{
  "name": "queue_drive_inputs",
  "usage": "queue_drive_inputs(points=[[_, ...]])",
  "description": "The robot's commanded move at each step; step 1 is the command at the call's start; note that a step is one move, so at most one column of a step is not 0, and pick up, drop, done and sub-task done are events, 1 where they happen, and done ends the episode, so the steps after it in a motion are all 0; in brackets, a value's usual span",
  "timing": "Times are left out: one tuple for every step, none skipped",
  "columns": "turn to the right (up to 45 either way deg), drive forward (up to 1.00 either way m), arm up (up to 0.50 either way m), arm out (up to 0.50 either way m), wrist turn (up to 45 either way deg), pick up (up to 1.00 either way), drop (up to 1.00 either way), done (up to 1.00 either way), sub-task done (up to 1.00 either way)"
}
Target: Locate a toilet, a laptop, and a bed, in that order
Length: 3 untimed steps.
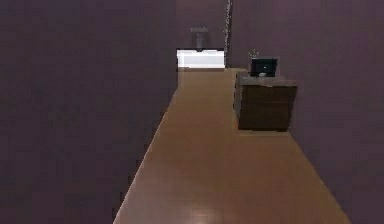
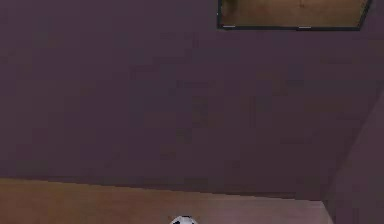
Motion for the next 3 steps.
queue_drive_inputs(points=[[0.0, 1.00, 0.00, 0.00, 0.0, 0.00, 0.00, 0.00, 0.00], [0.0, 1.00, 0.00, 0.00, 0.0, 0.00, 0.00, 0.00, 0.00], [0.0, 1.00, 0.00, 0.00, 0.0, 0.00, 0.00, 0.00, 0.00]])
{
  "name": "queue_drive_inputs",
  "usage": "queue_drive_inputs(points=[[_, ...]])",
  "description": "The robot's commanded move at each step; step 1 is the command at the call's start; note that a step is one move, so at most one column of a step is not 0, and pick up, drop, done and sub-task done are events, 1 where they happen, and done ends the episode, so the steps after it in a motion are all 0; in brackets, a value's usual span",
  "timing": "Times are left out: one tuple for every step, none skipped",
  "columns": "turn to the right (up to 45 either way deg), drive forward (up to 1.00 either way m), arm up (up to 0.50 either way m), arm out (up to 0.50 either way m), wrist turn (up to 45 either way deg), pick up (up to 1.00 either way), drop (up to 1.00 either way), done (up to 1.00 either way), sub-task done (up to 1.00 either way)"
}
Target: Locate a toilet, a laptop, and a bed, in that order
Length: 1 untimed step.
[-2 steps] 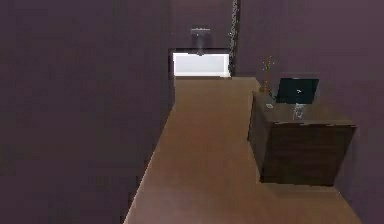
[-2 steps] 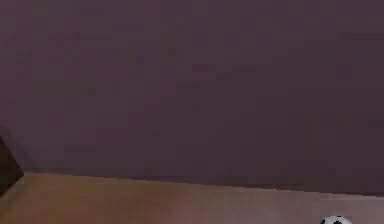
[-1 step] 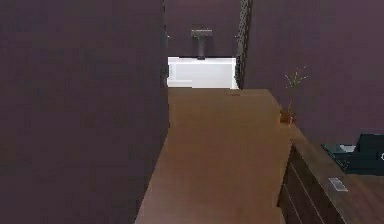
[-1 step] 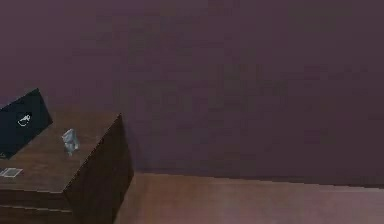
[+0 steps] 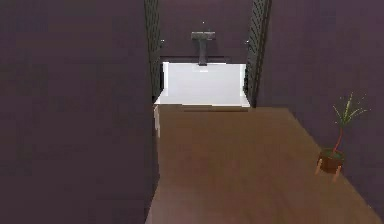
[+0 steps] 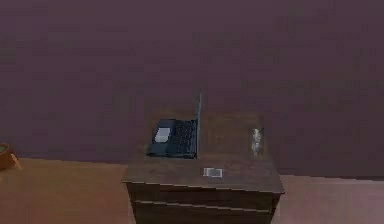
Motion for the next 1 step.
queue_drive_inputs(points=[[0.0, 1.00, 0.00, 0.00, 0.0, 0.00, 0.00, 0.00, 0.00]])
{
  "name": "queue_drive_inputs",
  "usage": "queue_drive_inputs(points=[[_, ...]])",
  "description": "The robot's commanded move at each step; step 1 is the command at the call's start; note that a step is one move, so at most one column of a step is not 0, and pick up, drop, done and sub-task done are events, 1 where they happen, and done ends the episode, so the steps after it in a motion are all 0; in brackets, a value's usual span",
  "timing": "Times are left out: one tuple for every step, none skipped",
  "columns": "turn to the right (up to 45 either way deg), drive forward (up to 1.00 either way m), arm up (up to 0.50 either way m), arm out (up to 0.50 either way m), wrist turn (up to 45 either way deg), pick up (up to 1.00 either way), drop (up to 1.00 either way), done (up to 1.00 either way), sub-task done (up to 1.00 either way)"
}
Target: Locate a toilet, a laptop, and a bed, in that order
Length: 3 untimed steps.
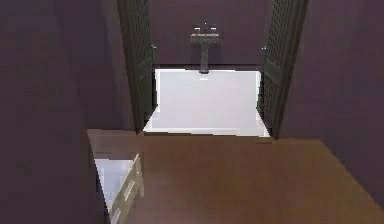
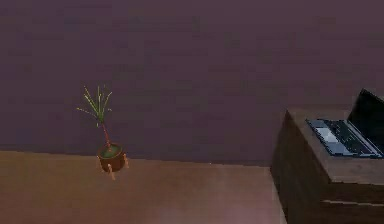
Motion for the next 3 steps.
queue_drive_inputs(points=[[0.0, 0.70, 0.00, 0.00, 0.0, 0.00, 0.00, 0.00, 0.00], [0.0, 1.00, 0.00, 0.00, 0.0, 0.00, 0.00, 0.00, 0.00], [0.0, 1.00, 0.00, 0.00, 0.0, 0.00, 0.00, 0.00, 0.00]])
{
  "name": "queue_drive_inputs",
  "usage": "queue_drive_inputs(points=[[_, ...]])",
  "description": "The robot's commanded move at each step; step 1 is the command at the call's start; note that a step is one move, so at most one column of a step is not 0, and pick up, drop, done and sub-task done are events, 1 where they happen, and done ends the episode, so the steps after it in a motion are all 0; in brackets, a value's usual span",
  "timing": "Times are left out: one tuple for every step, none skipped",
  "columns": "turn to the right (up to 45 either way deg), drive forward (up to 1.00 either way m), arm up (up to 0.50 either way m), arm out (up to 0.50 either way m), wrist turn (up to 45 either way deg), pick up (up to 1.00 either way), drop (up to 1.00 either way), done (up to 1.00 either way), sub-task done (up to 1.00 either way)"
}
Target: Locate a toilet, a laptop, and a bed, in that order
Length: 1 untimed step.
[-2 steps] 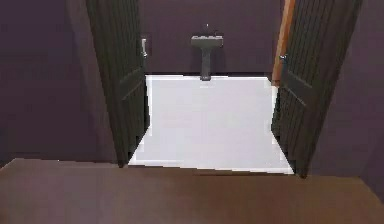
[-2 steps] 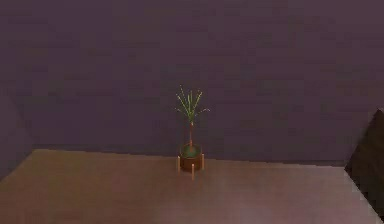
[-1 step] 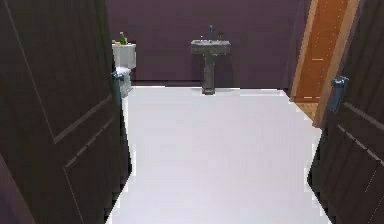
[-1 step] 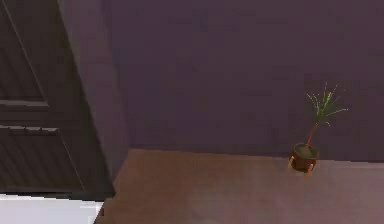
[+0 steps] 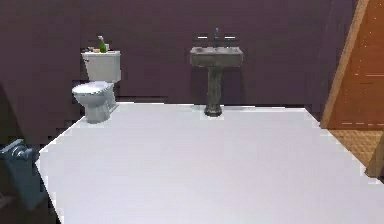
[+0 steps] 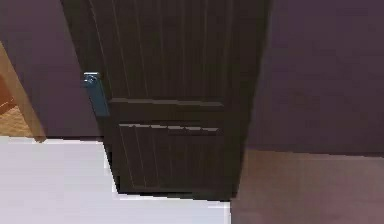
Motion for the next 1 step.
queue_drive_inputs(points=[[0.0, 0.75, 0.00, 0.00, 0.0, 0.00, 0.00, 0.00, 0.00]])
